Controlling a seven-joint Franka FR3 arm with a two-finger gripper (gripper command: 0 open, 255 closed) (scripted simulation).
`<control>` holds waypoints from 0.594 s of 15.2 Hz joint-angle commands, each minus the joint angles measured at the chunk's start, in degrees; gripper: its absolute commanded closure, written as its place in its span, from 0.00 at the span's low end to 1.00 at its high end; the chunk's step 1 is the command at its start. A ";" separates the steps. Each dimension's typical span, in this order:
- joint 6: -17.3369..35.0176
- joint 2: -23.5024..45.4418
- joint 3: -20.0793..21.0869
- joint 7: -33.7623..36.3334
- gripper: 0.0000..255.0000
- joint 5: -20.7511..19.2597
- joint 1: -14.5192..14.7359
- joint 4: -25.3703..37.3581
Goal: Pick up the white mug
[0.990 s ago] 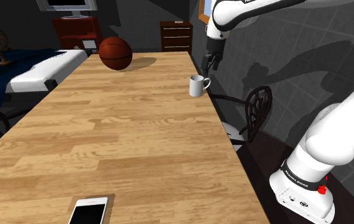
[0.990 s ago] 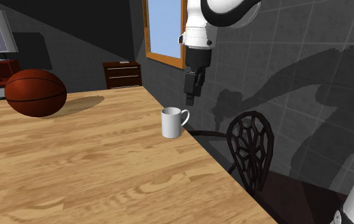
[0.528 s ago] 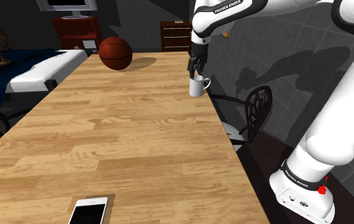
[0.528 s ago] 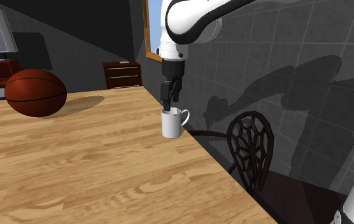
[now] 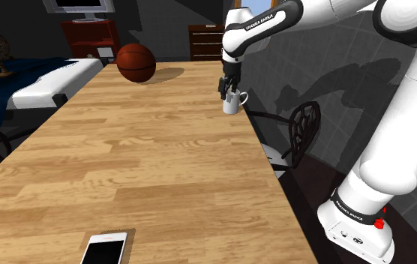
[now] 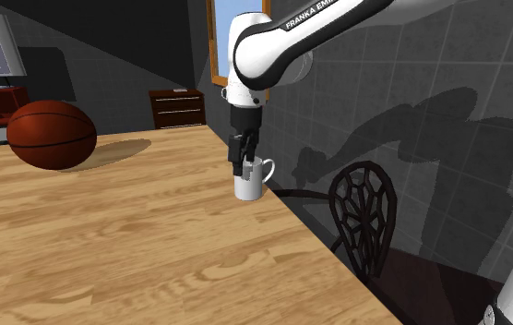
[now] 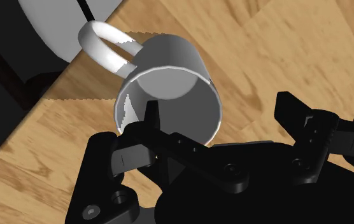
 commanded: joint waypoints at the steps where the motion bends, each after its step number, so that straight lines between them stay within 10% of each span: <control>1: 0.69 0.29 0.01 -0.01 0.00 0.02 0.01 -0.36; 2: 0.69 0.29 0.01 -0.01 0.00 0.02 0.01 -0.36; 3: 0.68 0.21 0.04 0.06 1.00 0.01 0.04 -0.44; 9: 0.70 0.20 0.04 0.06 1.00 0.01 0.04 -0.46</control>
